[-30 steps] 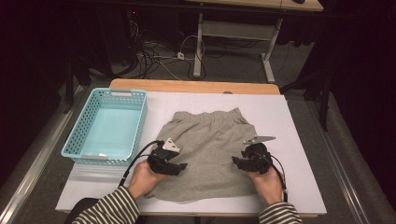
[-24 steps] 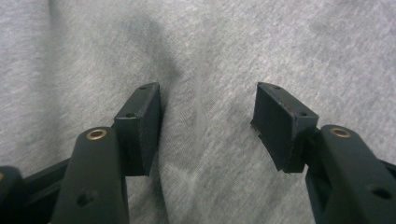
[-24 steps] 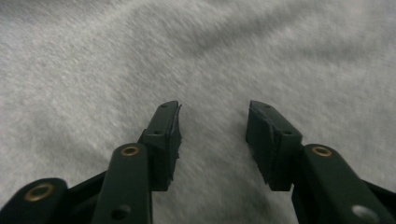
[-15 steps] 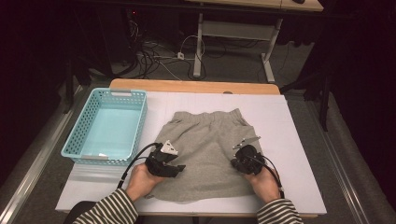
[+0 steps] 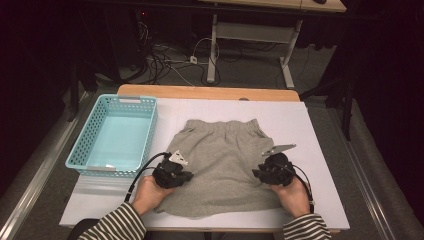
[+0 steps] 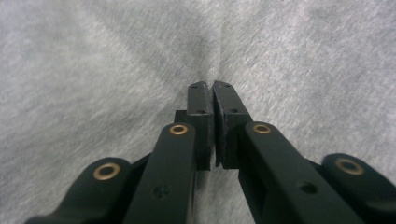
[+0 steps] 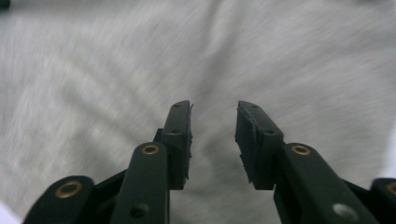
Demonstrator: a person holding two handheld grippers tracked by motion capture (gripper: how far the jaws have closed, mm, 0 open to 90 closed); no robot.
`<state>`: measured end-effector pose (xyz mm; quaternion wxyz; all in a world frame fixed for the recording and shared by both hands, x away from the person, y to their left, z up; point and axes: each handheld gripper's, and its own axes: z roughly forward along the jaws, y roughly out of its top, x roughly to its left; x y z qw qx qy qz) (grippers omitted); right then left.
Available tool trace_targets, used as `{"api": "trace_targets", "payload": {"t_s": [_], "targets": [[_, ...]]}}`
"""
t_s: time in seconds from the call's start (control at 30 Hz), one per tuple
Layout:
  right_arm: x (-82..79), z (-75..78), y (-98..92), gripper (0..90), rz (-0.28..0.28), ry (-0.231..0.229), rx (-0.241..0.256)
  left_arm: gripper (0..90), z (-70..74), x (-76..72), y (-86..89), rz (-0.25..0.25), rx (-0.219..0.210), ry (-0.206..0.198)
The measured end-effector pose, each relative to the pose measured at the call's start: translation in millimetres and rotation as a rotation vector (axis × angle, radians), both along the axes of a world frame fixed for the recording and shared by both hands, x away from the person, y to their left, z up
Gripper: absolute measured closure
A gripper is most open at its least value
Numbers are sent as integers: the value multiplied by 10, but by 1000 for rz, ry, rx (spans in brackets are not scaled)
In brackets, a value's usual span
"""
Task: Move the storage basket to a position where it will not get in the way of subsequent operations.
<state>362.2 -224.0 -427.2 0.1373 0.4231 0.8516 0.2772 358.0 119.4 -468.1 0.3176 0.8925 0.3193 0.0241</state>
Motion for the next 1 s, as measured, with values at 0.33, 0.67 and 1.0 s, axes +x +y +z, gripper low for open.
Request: {"api": "trace_targets", "payload": {"t_s": [0.33, 0.67, 1.0], "targets": [[539, 5, -399, 636, -156, -45, 42, 578, 43, -23, 96, 118, -23, -64], [959, -40, -460, 608, -177, 1, 66, 466, 346, 280, -21, 188, -45, -118], [1179, 12, -464, 611, -207, 13, 93, 466, 598, 927, -14, 313, -44, -104]]}}
